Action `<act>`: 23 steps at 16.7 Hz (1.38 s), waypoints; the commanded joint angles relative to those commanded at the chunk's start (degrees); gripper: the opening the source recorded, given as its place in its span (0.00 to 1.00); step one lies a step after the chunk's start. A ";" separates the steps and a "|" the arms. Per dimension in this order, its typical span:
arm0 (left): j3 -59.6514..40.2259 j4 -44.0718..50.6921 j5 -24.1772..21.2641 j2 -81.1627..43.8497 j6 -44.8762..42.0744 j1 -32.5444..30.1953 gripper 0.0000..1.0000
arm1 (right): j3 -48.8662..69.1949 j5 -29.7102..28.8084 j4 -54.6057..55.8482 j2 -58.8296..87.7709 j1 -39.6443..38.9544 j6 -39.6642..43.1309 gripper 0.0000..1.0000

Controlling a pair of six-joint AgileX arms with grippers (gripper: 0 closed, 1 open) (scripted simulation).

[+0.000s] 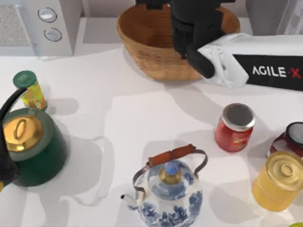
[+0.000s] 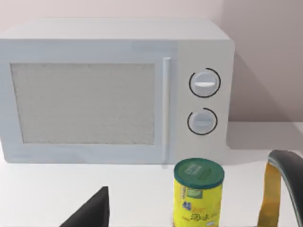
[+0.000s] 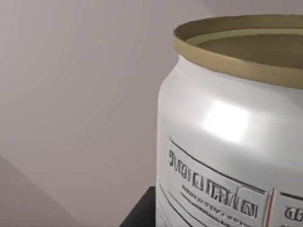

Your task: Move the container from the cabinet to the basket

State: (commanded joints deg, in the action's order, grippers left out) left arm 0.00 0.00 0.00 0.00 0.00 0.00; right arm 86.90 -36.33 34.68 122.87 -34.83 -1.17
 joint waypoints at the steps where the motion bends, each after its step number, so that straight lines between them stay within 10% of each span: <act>1: 0.00 0.00 0.00 0.00 0.00 0.00 1.00 | 0.76 0.23 -0.02 0.58 0.16 0.05 0.00; 7: 0.00 0.00 0.00 0.00 0.00 0.00 1.00 | 3.06 0.88 -0.08 2.36 0.70 0.17 0.00; 20: 0.00 0.00 0.00 0.00 0.00 0.00 1.00 | 3.06 0.88 -0.08 2.36 0.70 0.17 0.98; 23: 0.00 0.00 0.00 0.00 0.00 0.00 1.00 | 3.06 0.88 -0.08 2.36 0.70 0.17 1.00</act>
State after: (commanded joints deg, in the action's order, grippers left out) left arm 0.00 0.00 0.00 0.00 0.00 0.00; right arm 89.96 -35.45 34.60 125.23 -34.14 -1.00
